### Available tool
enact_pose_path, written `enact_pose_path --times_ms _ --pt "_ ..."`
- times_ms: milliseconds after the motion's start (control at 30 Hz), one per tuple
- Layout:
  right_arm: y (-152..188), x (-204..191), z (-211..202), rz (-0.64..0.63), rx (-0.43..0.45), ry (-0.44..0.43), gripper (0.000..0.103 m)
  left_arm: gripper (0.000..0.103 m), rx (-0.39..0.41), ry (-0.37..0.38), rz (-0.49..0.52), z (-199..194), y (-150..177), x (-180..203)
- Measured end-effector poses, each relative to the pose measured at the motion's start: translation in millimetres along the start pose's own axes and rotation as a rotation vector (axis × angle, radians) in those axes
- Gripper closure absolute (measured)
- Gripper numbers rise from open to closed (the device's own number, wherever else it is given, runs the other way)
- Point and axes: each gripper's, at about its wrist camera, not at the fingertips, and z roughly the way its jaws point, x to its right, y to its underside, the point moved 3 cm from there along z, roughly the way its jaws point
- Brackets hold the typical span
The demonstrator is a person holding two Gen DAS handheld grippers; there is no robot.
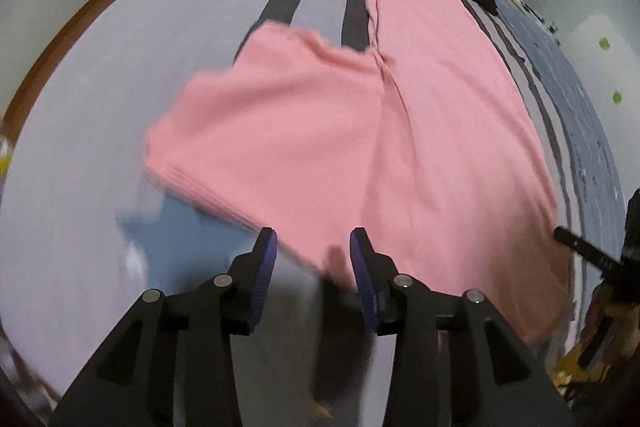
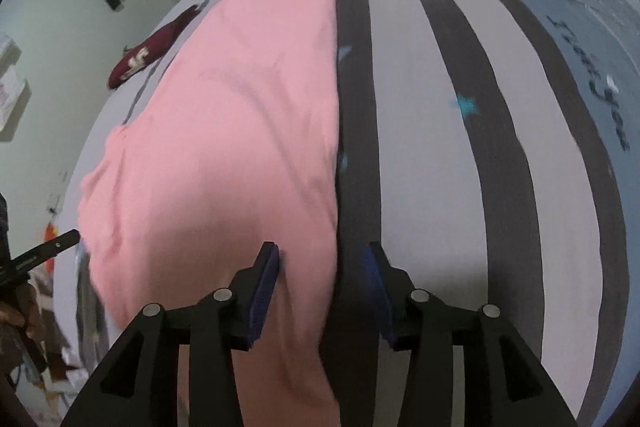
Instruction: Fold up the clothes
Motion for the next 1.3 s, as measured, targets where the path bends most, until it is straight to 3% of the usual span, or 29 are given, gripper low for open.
enact_pose_path --times_ms 100,200,367,500,567,600,633,667,700,733,867,933,1033,1167,1300 --pt "21.1 2.3 -6.4 -0.001 -0.037 -0.041 0.062 0.056 0.006 0.010 -0.046 -10.0 33.4 13.5" --pt "37.3 2.2 -7.7 -0.014 -0.064 -0.068 0.062 0.056 -0.004 0.034 -0.079 -10.6 50.1 27.2" --pt "56.9 1.6 -8.9 -0.032 -0.085 -0.090 0.062 0.044 -0.025 0.111 -0.138 5.4 52.4 48.2" --pt "64.5 0.8 -11.2 -0.038 -0.100 -0.106 0.063 0.043 -0.062 0.112 -0.131 24.6 50.4 60.7" --pt "67.4 -0.9 -11.4 -0.046 -0.108 -0.115 0.077 0.043 -0.065 0.084 -0.096 32.3 50.0 65.4" --pt "67.8 -1.6 -11.1 -0.055 -0.113 -0.116 0.081 0.044 -0.068 0.066 -0.070 35.7 50.1 67.7" --pt "68.3 -2.4 -10.9 -0.064 -0.118 -0.116 0.085 0.053 -0.065 0.055 -0.043 36.7 49.7 70.0" --pt "68.7 -3.1 -10.7 -0.073 -0.122 -0.117 0.091 0.066 -0.053 0.054 -0.017 34.7 48.6 72.4" --pt "69.1 -4.0 -10.7 -0.083 -0.127 -0.117 0.095 0.091 -0.041 0.053 0.009 32.7 47.4 74.8" --pt "70.0 -6.6 -13.9 -0.095 -0.125 -0.116 0.096 0.096 -0.033 0.049 0.031 30.2 46.6 76.8" --pt "76.6 -12.8 -39.8 -0.099 -0.106 -0.155 0.097 0.098 0.013 0.028 0.073 5.2 47.6 79.9" --pt "85.5 -8.4 -43.9 -0.066 -0.119 -0.168 0.097 0.100 -0.006 0.009 0.072 6.3 55.1 77.1" --pt "91.5 -2.5 -31.4 -0.023 -0.150 -0.145 0.097 0.100 -0.059 -0.009 0.040 21.2 69.8 65.4" --pt "92.7 -2.6 -13.4 -0.007 -0.198 -0.120 0.094 0.100 -0.058 0.012 0.011 15.4 68.1 61.6" --pt "103.7 -1.5 -26.3 -0.039 -0.246 -0.099 0.082 0.085 -0.064 -0.023 -0.031 0.3 62.6 43.9"
